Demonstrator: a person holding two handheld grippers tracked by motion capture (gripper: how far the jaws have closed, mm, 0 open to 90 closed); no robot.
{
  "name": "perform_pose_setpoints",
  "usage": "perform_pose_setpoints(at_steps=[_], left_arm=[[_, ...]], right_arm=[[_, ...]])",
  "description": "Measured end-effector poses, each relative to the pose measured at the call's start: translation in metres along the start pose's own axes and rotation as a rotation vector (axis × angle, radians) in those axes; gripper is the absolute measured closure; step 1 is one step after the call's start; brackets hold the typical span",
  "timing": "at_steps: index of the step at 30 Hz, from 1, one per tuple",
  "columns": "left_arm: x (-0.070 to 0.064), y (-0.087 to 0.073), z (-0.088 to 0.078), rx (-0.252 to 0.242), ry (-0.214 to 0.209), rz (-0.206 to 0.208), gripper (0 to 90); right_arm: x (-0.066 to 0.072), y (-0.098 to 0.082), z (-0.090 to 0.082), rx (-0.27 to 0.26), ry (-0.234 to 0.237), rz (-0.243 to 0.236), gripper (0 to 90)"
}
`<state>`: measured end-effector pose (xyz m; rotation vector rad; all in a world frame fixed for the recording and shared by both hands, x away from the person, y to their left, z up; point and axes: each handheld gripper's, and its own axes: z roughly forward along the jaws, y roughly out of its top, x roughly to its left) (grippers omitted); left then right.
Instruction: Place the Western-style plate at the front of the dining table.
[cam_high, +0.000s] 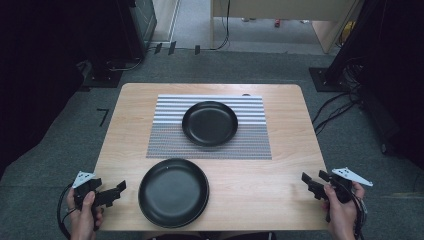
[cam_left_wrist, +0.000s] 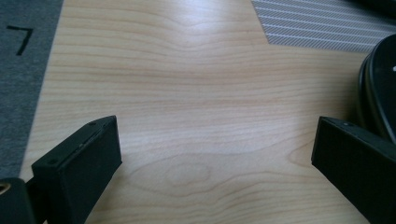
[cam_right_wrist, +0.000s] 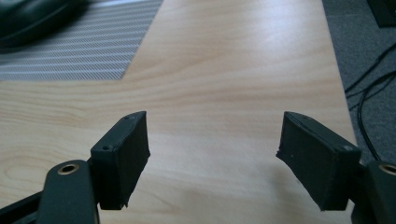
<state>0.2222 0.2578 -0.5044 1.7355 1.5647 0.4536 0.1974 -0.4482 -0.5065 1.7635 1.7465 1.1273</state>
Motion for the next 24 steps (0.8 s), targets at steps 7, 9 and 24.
perform_pose_setpoints(at_steps=[7, 9, 24], left_arm=[[0.004, -0.010, -0.004, 0.009, 0.034, 0.010, 1.4], [0.004, -0.013, -0.005, 0.015, 0.047, 0.018, 1.4], [-0.010, -0.025, -0.001, 0.025, 0.159, 0.141, 1.4]], right_arm=[[-0.014, -0.016, -0.009, 0.021, -0.028, 0.013, 24.0], [-0.017, -0.019, -0.012, 0.023, -0.038, 0.014, 24.0], [0.002, -0.032, -0.007, 0.055, -0.201, -0.128, 20.0]])
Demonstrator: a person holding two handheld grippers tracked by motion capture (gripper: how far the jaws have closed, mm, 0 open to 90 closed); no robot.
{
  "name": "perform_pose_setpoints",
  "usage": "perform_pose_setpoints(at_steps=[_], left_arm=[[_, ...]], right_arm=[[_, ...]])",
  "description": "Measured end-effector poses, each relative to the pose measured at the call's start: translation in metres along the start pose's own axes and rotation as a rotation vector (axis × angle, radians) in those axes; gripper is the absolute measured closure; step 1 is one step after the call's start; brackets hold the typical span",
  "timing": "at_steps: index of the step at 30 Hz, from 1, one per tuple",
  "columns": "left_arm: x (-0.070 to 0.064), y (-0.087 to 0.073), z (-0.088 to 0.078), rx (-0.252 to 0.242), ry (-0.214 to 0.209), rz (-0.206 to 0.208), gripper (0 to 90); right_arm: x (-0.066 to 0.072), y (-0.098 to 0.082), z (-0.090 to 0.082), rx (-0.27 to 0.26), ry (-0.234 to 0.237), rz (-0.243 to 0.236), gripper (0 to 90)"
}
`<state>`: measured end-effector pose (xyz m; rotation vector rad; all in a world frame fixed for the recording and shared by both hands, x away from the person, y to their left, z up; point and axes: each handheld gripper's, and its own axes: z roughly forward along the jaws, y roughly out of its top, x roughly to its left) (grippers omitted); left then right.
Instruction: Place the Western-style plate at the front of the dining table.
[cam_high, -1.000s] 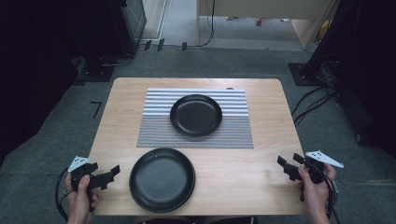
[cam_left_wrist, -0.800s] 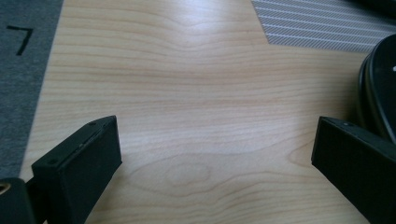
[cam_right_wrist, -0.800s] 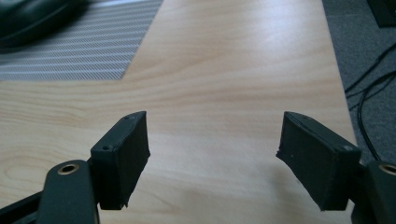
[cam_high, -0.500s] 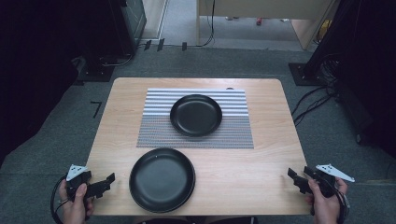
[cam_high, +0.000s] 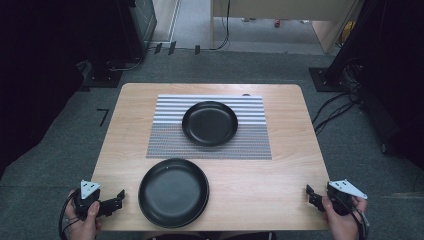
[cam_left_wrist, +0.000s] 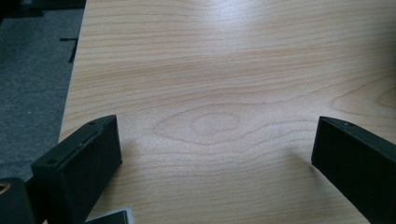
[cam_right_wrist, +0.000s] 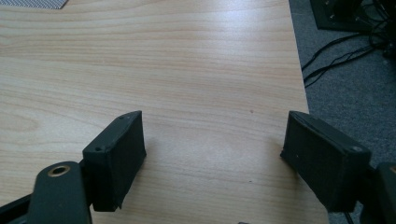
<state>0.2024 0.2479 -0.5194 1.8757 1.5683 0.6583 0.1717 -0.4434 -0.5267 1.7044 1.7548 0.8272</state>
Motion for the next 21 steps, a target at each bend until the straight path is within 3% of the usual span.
perform_pose_setpoints(at_steps=[8, 21], left_arm=[[-0.0013, -0.0033, -0.0001, -0.022, 0.006, 0.003, 1.4], [-0.0009, -0.0033, 0.0000, -0.023, 0.003, 0.005, 1.3]], right_arm=[[0.0036, -0.0076, -0.0025, -0.036, -0.017, 0.017, 17.3], [0.0034, -0.0070, -0.0020, -0.031, -0.015, 0.015, 15.6]])
